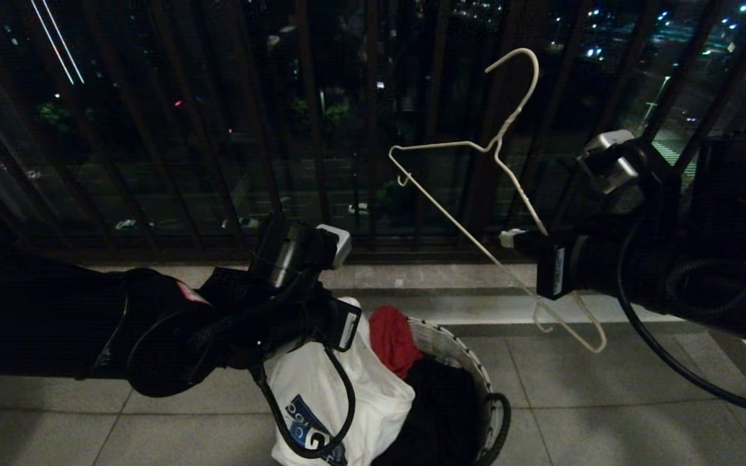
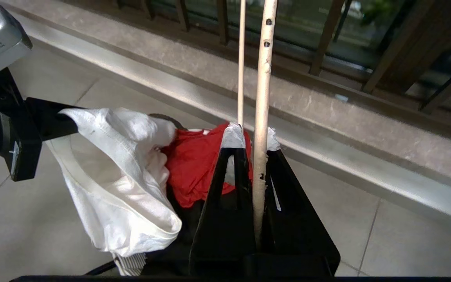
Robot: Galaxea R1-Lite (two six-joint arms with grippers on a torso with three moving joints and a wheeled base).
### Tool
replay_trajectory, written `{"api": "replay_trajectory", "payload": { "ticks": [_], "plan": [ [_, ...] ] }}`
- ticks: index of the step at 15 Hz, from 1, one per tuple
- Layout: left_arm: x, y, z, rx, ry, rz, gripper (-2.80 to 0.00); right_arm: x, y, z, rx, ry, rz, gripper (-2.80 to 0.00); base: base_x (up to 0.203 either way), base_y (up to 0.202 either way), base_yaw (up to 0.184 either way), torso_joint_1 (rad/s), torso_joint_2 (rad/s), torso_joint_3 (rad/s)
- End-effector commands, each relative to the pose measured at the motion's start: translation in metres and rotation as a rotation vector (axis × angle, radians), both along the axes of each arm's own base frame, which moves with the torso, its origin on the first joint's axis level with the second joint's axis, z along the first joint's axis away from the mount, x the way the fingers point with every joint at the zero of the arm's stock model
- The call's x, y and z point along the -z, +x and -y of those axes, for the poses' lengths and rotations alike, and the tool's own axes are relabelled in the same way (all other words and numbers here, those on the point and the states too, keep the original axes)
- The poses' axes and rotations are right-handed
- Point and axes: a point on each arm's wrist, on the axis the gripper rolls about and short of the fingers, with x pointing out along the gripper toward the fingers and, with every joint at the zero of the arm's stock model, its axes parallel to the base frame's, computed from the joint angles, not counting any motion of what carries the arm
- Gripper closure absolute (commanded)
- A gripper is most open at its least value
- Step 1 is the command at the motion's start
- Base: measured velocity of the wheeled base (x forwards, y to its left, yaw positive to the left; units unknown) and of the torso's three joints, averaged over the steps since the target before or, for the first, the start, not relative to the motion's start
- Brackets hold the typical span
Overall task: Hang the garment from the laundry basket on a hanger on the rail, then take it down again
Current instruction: Pick up clothes from the basket, then hang the clothes on the clothes rack
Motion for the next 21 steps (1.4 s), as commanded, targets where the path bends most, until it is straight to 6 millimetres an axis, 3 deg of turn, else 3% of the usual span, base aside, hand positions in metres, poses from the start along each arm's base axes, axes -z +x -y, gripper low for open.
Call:
{"api": "replay_trajectory", "payload": {
  "ticks": [1, 16, 21],
  "plan": [
    [0.001, 0.001, 0.0, -0.003, 0.001, -0.001, 0.0, 0.001, 0.001, -0.001, 0.0, -0.001, -0.002, 0.0, 0.0, 0.0, 0.0, 0.002, 0.01, 0.194],
    [0.008, 0.007, -0.003, -0.024, 0.016, -0.015, 0.0, 0.002, 0.001, -0.001, 0.0, -0.003, -0.004, 0.0, 0.0, 0.0, 0.0, 0.001, 0.0, 0.189],
    [-0.004, 0.019, -0.016, -0.075, -0.016, 0.015, 0.0, 0.004, 0.004, 0.001, 0.022, -0.02, -0.02, 0.0, 0.0, 0.0, 0.0, 0.0, 0.0, 0.02]
  ]
}}
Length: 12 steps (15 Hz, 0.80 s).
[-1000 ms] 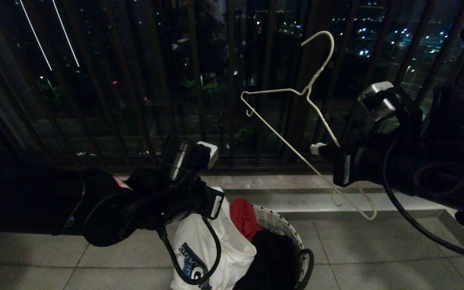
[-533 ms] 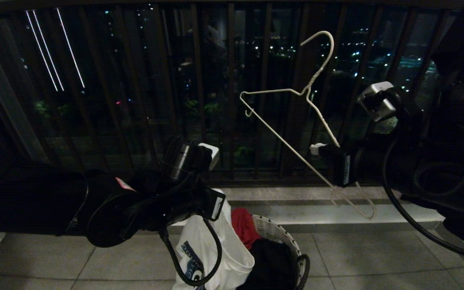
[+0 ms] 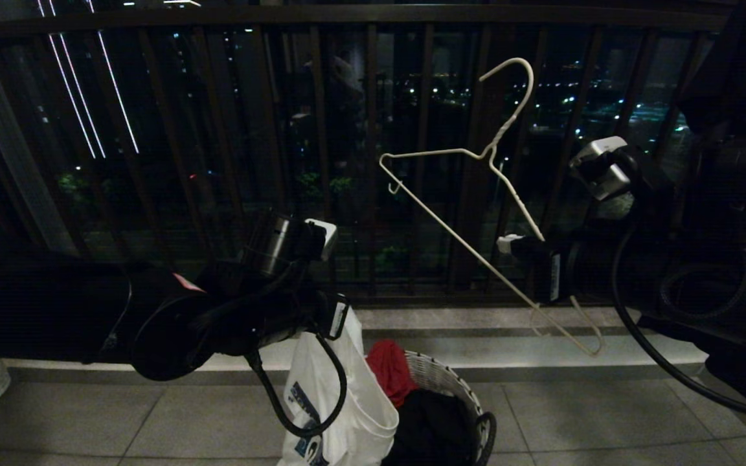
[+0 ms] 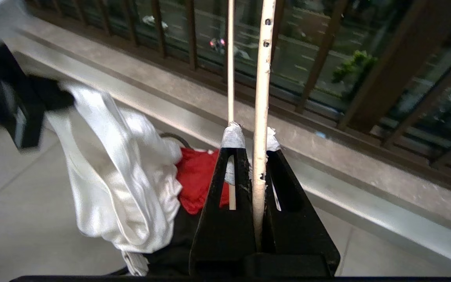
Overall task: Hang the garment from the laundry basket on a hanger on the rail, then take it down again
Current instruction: Hang the clothes on the clothes rack
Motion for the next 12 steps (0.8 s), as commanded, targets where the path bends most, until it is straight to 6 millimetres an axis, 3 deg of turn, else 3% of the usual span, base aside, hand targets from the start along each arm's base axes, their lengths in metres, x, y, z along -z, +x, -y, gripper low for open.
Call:
{"api": "replay_trajectory", "payload": {
  "ticks": [1, 9, 12],
  "plan": [
    [-0.007, 0.001, -0.003, -0.012, -0.014, 0.021, 0.0, -0.002, 0.003, 0.006, 0.03, -0.007, -0.004, 0.0, 0.0, 0.0, 0.0, 0.0, 0.0, 0.0],
    [-0.044, 0.022, -0.024, -0.131, -0.108, 0.114, 0.0, 0.0, -0.03, 0.015, -0.107, -0.147, -0.125, 0.0, 0.0, 0.0, 0.0, 0.0, 0.0, 0.0],
    [-0.047, 0.027, -0.031, -0.169, -0.085, 0.137, 0.0, -0.004, -0.042, 0.022, -0.132, -0.171, -0.128, 0.0, 0.0, 0.0, 0.0, 0.0, 0.0, 0.0]
  ]
}}
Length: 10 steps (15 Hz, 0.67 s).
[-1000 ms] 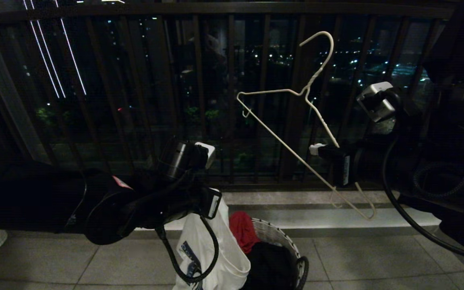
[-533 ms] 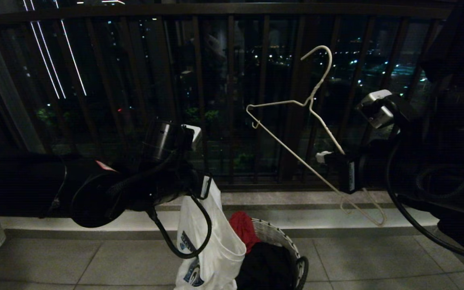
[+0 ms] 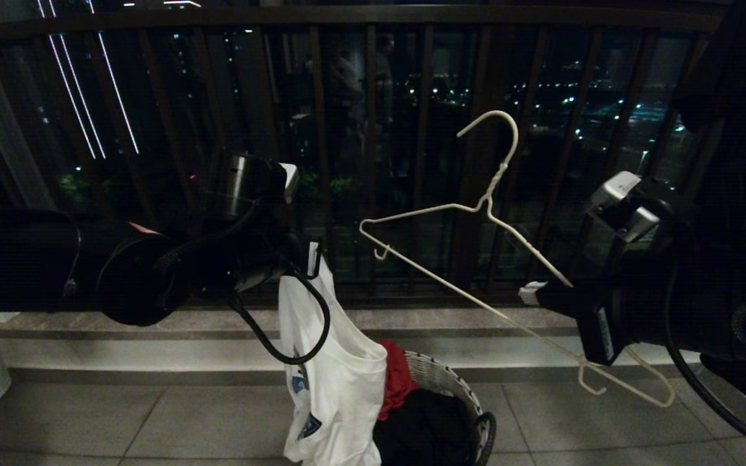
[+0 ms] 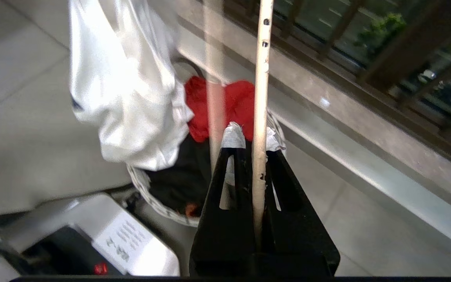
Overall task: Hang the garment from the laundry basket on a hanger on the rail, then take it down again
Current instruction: Hang the clothes on the clothes rack
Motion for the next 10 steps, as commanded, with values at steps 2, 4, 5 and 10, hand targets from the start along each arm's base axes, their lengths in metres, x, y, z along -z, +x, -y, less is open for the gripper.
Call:
{"api": "replay_trajectory", "payload": {
  "ticks": [2, 4, 5, 10],
  "plan": [
    [-0.007, 0.006, -0.008, -0.022, 0.022, 0.028, 0.0, -0.006, -0.016, 0.009, -0.035, -0.042, 0.011, 0.0, 0.0, 0.0, 0.0, 0.0, 0.0, 0.0],
    [-0.012, 0.009, -0.013, -0.038, 0.022, 0.044, 0.0, -0.007, -0.023, 0.011, -0.093, -0.032, -0.007, 0.0, 0.0, 0.0, 0.0, 0.0, 0.0, 0.0],
    [-0.012, 0.011, -0.015, -0.043, 0.021, 0.046, 0.0, -0.005, -0.025, 0.012, -0.124, -0.031, -0.031, 0.0, 0.0, 0.0, 0.0, 0.0, 0.0, 0.0],
    [-0.011, 0.013, -0.014, -0.036, 0.042, 0.051, 0.0, 0.003, -0.022, 0.006, -0.242, 0.003, -0.101, 0.0, 0.0, 0.0, 0.0, 0.0, 0.0, 0.0]
  ]
}}
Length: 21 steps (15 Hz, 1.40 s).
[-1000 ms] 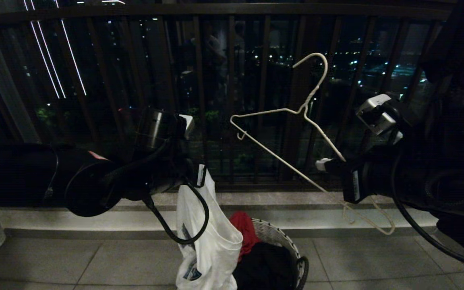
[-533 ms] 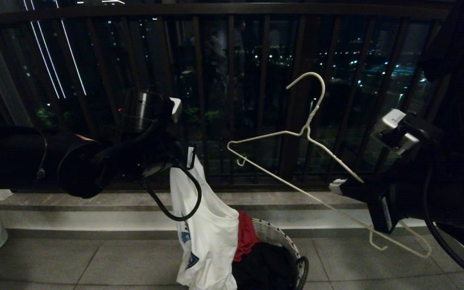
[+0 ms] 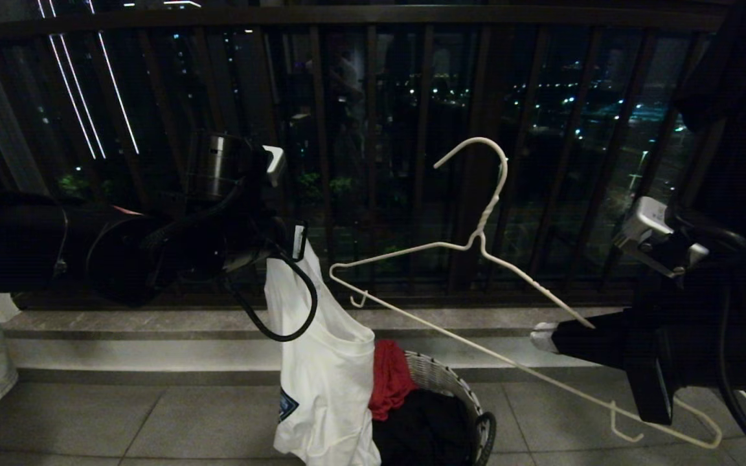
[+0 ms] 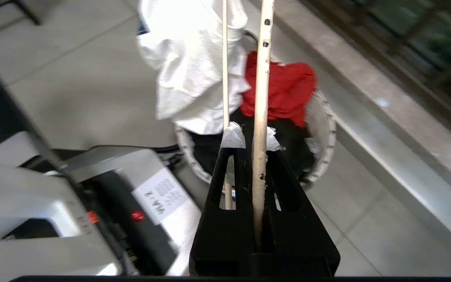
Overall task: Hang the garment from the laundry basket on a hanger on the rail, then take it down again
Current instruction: Hang the clothes on the clothes rack
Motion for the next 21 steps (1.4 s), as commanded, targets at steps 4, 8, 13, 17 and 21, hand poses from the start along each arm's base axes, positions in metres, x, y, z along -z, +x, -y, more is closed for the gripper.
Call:
{"api": "replay_trajectory", "payload": {
  "ticks": [4, 8, 13, 17, 21],
  "plan": [
    [0.007, 0.006, 0.004, 0.003, 0.001, -0.014, 0.0, 0.007, 0.007, -0.006, -0.056, 0.018, -0.053, 0.0, 0.0, 0.0, 0.0, 0.0, 0.0, 0.0],
    [0.011, -0.001, 0.015, 0.038, 0.001, -0.029, 0.0, 0.009, 0.011, -0.008, -0.05, 0.028, -0.061, 0.0, 0.0, 0.0, 0.0, 0.0, 0.0, 0.0],
    [0.016, -0.012, 0.024, 0.074, 0.008, -0.043, 0.0, 0.008, 0.011, -0.008, -0.05, 0.031, -0.057, 0.0, 0.0, 0.0, 0.0, 0.0, 0.0, 0.0],
    [0.016, -0.016, 0.032, 0.101, 0.01, -0.046, 0.0, 0.009, 0.011, -0.008, -0.058, 0.033, -0.061, 0.0, 0.0, 0.0, 0.0, 0.0, 0.0, 0.0],
    [0.017, -0.029, 0.043, 0.143, 0.013, -0.052, 0.0, 0.008, 0.011, -0.008, -0.058, 0.035, -0.058, 0.0, 0.0, 0.0, 0.0, 0.0, 0.0, 0.0]
  ]
}}
